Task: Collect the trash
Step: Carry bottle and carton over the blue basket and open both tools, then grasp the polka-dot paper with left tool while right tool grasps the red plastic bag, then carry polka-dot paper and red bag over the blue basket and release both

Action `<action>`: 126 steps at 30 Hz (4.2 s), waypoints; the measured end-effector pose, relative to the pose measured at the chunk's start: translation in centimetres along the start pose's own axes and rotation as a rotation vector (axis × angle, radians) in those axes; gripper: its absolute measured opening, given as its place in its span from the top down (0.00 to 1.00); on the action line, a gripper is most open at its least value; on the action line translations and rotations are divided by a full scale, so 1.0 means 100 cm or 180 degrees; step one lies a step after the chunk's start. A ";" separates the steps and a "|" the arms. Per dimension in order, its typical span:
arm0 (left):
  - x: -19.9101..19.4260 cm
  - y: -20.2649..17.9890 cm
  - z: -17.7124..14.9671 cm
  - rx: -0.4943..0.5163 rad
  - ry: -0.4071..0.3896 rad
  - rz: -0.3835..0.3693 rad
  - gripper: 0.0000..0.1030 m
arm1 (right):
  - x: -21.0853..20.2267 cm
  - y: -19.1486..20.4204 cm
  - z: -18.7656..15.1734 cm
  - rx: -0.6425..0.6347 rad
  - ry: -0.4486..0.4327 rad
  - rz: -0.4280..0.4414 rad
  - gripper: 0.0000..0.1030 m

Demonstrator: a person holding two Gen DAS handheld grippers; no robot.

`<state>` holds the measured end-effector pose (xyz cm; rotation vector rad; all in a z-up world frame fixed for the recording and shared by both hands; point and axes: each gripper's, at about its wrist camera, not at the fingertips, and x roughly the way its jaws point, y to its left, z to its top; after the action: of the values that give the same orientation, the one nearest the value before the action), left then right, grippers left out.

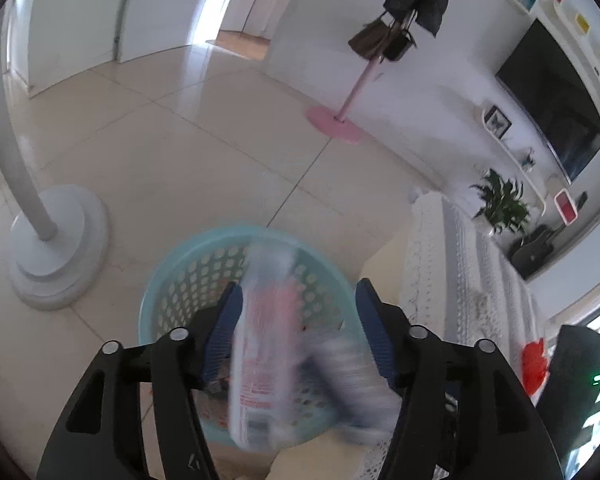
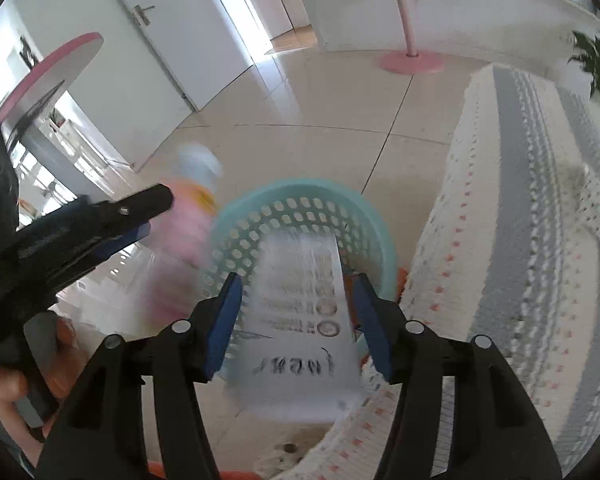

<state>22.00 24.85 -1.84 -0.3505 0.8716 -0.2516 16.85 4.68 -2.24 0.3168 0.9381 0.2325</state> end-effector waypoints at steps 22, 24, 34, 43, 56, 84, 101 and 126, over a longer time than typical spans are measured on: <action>-0.010 -0.171 -0.036 0.0910 -0.0110 -0.0827 0.49 | -0.165 -0.115 -0.003 0.0040 -0.0748 -0.0854 0.52; -0.001 -0.194 -0.046 0.1016 -0.0041 -0.0901 0.49 | -0.190 -0.149 -0.006 0.0128 -0.0833 -0.1069 0.52; 0.099 -0.290 -0.086 0.1290 0.0468 -0.0922 0.39 | -0.241 -0.311 -0.045 0.0679 -0.1007 -0.2059 0.52; 0.190 -0.330 -0.113 0.1462 0.0634 -0.0454 0.30 | -0.210 -0.380 -0.074 0.1114 -0.1011 -0.1932 0.39; 0.223 -0.354 -0.135 0.1807 0.0501 0.0053 0.43 | -0.190 -0.377 -0.073 0.0972 -0.0865 -0.1986 0.37; 0.040 -0.301 -0.088 0.1891 -0.0260 -0.0577 0.78 | -0.210 -0.257 -0.046 0.0138 -0.1084 -0.1497 0.73; -0.064 -0.120 -0.019 0.0908 -0.0792 -0.0112 0.78 | -0.158 -0.055 0.018 -0.0420 -0.1068 -0.0360 0.73; 0.002 0.011 -0.010 0.0060 -0.0131 -0.0019 0.58 | -0.009 -0.002 0.010 0.0026 -0.0162 0.0133 0.61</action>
<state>21.42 25.57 -2.96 -0.3397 0.8273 -0.2570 17.14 4.03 -1.13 0.3485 0.8831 0.2578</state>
